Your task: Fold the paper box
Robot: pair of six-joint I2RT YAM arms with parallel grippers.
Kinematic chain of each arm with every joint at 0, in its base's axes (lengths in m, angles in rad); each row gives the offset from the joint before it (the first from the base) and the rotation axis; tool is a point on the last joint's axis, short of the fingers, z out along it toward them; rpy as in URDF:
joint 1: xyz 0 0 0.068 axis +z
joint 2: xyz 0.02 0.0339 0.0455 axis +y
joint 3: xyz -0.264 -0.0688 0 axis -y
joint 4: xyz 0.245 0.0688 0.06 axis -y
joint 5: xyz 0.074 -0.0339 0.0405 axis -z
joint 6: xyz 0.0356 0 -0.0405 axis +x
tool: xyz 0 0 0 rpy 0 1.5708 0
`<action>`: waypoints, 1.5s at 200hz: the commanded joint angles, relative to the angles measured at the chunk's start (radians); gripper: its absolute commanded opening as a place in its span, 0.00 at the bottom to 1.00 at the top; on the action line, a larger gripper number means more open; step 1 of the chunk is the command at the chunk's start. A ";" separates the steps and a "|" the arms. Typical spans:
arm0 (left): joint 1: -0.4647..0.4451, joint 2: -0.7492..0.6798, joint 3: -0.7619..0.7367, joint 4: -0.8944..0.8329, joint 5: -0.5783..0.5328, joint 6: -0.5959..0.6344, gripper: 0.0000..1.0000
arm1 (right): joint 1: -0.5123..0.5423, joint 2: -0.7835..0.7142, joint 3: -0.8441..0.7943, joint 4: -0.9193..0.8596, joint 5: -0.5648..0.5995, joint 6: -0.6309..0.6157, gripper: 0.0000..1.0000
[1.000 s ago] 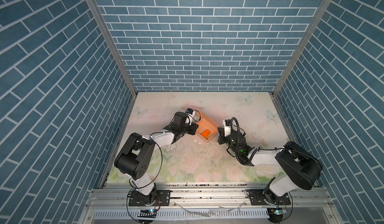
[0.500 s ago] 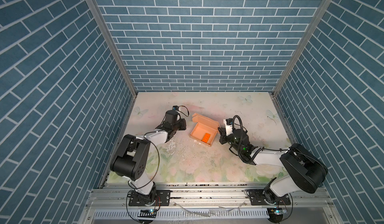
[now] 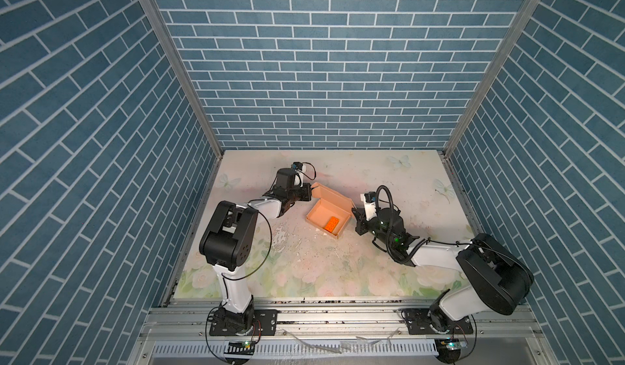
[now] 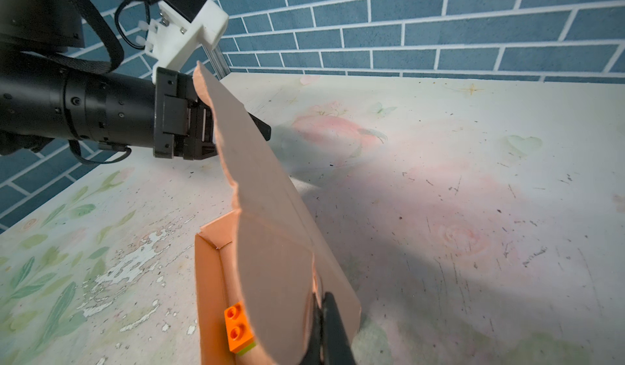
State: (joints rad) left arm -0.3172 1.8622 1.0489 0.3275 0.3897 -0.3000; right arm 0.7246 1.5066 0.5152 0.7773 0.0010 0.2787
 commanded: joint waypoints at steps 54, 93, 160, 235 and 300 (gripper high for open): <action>-0.033 -0.076 -0.096 0.078 0.086 0.018 0.17 | -0.007 0.044 0.084 -0.123 0.000 -0.028 0.00; -0.041 -0.100 -0.140 0.103 0.091 0.007 0.17 | -0.007 0.056 0.120 -0.155 -0.004 -0.031 0.00; -0.058 -0.157 -0.188 0.128 0.092 -0.002 0.16 | -0.007 0.113 0.208 -0.201 0.026 -0.022 0.00; -0.074 -0.195 -0.241 0.144 0.078 -0.010 0.16 | -0.002 0.136 0.241 -0.231 0.085 0.021 0.00; -0.074 -0.291 -0.292 0.106 -0.014 -0.014 0.14 | -0.005 0.101 0.210 -0.200 0.021 -0.100 0.00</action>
State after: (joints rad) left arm -0.3870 1.6268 0.7788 0.4461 0.4263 -0.3115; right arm 0.7177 1.6272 0.7437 0.5686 0.0566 0.2607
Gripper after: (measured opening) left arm 0.141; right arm 0.048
